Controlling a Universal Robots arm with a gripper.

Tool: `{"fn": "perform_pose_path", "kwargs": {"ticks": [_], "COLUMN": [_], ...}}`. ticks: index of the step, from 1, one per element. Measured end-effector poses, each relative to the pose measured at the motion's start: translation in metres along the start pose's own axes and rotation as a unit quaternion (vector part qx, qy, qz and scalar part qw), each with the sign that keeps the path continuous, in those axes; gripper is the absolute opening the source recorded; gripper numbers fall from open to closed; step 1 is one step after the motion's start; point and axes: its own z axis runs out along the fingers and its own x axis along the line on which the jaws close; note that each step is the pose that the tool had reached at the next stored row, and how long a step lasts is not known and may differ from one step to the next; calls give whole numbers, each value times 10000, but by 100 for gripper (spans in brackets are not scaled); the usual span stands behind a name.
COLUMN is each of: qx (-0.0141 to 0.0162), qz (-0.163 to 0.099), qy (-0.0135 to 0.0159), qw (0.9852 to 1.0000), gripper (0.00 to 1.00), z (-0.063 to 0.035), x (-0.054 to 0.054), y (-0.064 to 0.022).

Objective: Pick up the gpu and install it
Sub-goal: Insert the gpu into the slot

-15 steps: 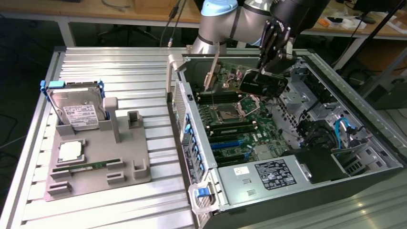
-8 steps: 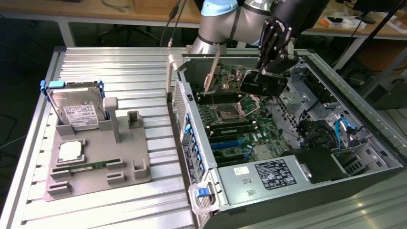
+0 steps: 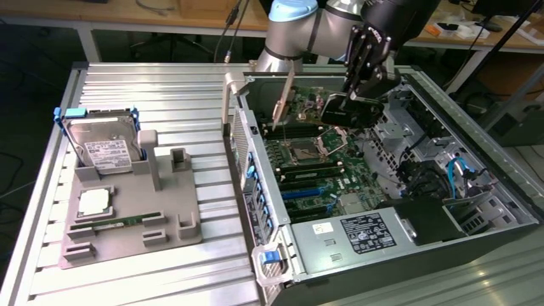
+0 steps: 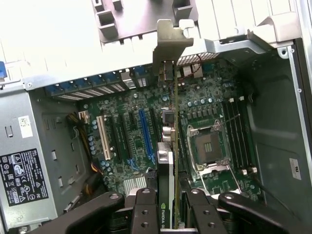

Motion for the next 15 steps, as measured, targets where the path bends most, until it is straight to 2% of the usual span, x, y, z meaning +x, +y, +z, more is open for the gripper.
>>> {"fn": "perform_pose_path", "kwargs": {"ticks": [6, 15], "qx": [-6, -12], "qz": [-242, -558], "qy": [11, 25], "qw": [9997, 9984], "gripper": [27, 27], "z": [0, 0], "x": [-3, -5], "y": [0, 1]}}
